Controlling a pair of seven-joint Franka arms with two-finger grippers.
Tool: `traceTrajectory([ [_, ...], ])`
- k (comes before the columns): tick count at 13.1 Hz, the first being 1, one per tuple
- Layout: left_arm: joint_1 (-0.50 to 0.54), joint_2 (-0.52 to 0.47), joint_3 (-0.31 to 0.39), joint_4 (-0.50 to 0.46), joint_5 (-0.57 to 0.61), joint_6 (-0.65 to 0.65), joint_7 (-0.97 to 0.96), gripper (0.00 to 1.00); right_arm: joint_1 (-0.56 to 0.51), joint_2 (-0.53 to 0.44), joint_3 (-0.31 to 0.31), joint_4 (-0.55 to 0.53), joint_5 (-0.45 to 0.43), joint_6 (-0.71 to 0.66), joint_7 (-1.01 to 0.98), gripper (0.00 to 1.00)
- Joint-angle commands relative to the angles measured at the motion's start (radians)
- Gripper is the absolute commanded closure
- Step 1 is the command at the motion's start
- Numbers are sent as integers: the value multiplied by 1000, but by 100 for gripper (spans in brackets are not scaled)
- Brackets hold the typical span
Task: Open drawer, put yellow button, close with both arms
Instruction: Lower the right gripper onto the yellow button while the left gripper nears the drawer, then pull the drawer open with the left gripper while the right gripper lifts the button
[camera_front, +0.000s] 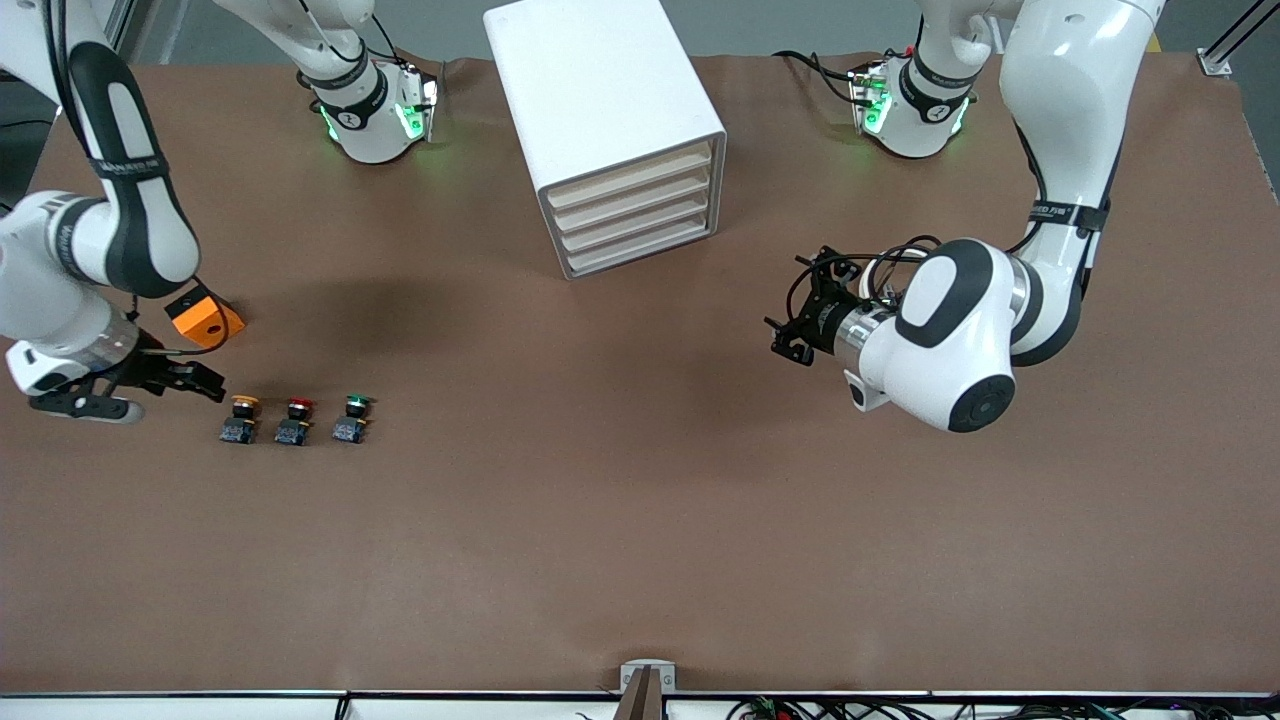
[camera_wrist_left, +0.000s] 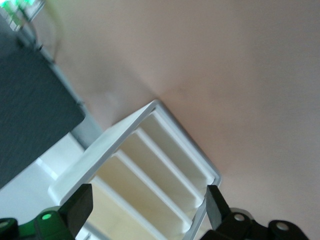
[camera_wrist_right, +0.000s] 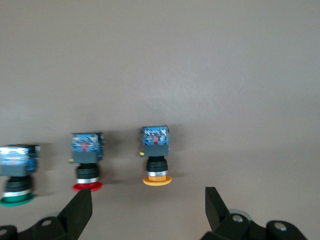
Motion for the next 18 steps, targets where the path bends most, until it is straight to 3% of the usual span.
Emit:
traceTrajectory([
  [1,3,40,-9,31,-63,-50,-179,0,-23,107,15,9,-19,106,-2,0],
  [3,-10,60,-25,33,-104,-49,-315,0,-23,176,15,12,-17,195,4,0],
  [6,-17,103,-65,34,-183,-49,-449,0,-26,196,17,16,-8,208,16,0],
  [12,-86,159,-70,34,-270,-41,-514,2,-18,241,17,50,-7,199,16,0],
  [14,-123,159,-70,27,-270,-41,-535,13,-20,241,17,50,-7,197,16,16],
  [15,-141,159,-70,19,-272,-41,-537,19,-18,241,17,52,-7,196,15,42],
  [16,-160,159,-70,10,-272,-41,-538,24,-18,239,18,52,-7,194,13,88],
  [17,-183,159,-70,2,-270,-46,-541,27,-20,239,18,52,-7,194,13,100],
  [18,-203,157,-70,-11,-270,-47,-543,28,-20,240,18,52,-7,193,13,100],
])
